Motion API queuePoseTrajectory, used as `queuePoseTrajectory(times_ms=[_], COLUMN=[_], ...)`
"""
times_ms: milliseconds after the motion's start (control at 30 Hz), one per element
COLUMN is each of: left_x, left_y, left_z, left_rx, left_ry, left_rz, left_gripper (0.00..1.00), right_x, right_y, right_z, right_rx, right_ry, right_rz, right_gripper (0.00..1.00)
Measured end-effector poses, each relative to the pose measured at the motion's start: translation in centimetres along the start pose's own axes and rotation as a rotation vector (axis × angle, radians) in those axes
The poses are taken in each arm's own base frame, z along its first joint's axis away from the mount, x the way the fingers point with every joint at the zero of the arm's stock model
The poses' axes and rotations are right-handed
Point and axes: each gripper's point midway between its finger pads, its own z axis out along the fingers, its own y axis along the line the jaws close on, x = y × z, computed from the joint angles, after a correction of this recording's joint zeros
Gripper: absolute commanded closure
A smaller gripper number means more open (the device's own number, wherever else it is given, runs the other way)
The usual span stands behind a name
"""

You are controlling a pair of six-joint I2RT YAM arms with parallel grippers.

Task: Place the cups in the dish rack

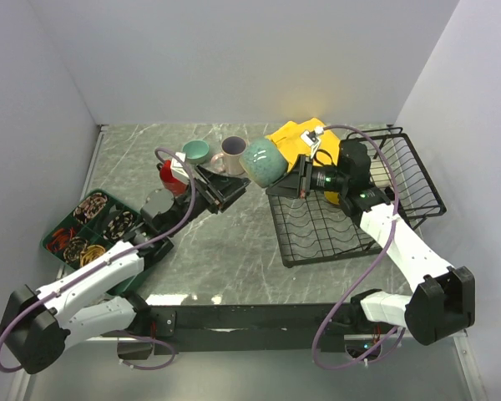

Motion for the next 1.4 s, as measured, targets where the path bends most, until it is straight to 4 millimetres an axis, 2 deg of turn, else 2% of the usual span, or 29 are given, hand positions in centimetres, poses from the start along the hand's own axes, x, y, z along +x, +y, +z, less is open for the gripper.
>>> queuePoseTrajectory(times_ms=[367,700,1067,1267,1400], left_x=[0.3,0.5,-0.4,-0.6,-0.7], left_y=[0.9,4.5,5.2,5.9,6.3], left_z=[-2.4,-5.0,-8.0,-9.1,-9.4], left_rx=[-0.057,-0.149,-0.165,-0.183,-0.193], left_ry=[0.005,-0.01,-0.07,-0.098,-0.107], left_rz=[0.053,0.05,0.053,0.047,0.046], left_gripper=[0.2,0.19,0.18,0.18,0.17], right_x=[1.4,1.3,3.1,3.5,3.8], right_y=[-4.9,-9.1,-13.7,-15.2,-17.2], right_z=[-0.8,-2.4,-5.3,-6.0,-6.1], right_rx=[0.197,0.401,0.641,0.716,0.769], right_ry=[0.015,-0.027,-0.053,-0.045,-0.017], right_rz=[-0.044,-0.028,0.034,0.038,0.05], right_gripper=[1.0,1.0,1.0,1.0,1.0])
